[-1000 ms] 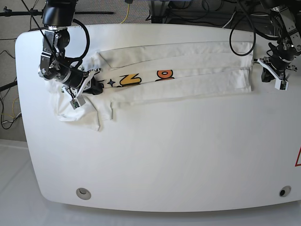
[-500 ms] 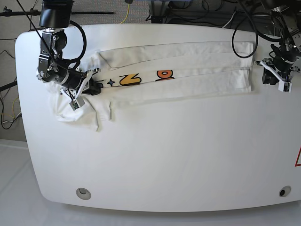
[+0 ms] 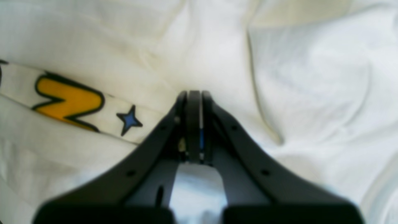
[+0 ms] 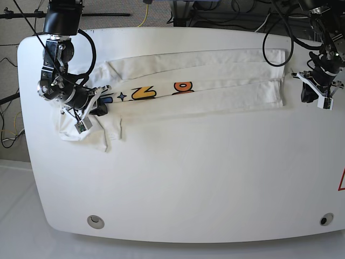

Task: Fold the T-shirt properly
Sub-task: 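Open the left gripper and lift it off the strip end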

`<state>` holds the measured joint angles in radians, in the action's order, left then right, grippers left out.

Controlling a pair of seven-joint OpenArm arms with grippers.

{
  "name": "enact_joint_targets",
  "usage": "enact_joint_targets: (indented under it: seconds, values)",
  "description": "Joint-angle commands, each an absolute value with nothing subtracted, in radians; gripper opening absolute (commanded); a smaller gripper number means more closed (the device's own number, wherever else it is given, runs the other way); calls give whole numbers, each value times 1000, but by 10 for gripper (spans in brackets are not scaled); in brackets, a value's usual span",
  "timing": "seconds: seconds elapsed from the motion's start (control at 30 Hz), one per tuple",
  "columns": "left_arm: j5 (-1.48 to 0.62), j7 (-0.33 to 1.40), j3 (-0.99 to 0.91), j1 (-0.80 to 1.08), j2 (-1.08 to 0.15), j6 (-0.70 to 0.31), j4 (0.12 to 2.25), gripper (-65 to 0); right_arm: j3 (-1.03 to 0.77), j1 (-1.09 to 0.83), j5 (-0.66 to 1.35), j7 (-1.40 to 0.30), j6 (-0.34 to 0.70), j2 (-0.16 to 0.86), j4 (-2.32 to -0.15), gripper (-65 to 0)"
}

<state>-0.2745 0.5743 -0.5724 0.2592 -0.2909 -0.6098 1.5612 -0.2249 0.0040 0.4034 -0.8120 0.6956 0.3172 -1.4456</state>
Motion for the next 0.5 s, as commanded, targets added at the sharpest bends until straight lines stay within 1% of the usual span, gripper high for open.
enact_joint_targets:
  seconds: [0.0,0.2,0.27,0.47]
  values:
    - [-287,543,-579,247,-286,-608,1583,-580,-223,12,409,-789,698,311,-1459,-639]
    - [-290,544,-578,235,-275,-606,1608,-562,-224,9,395,-789,698,299,-1481,-638]
    - [-293,568,-578,220,-280,-605,1631,-553,-225,1,388,-806,698,296,-1530,-641]
    - [-300,606,-577,215,-283,-602,1669,-462,-226,1,382,-826,698,282,-1570,-640]
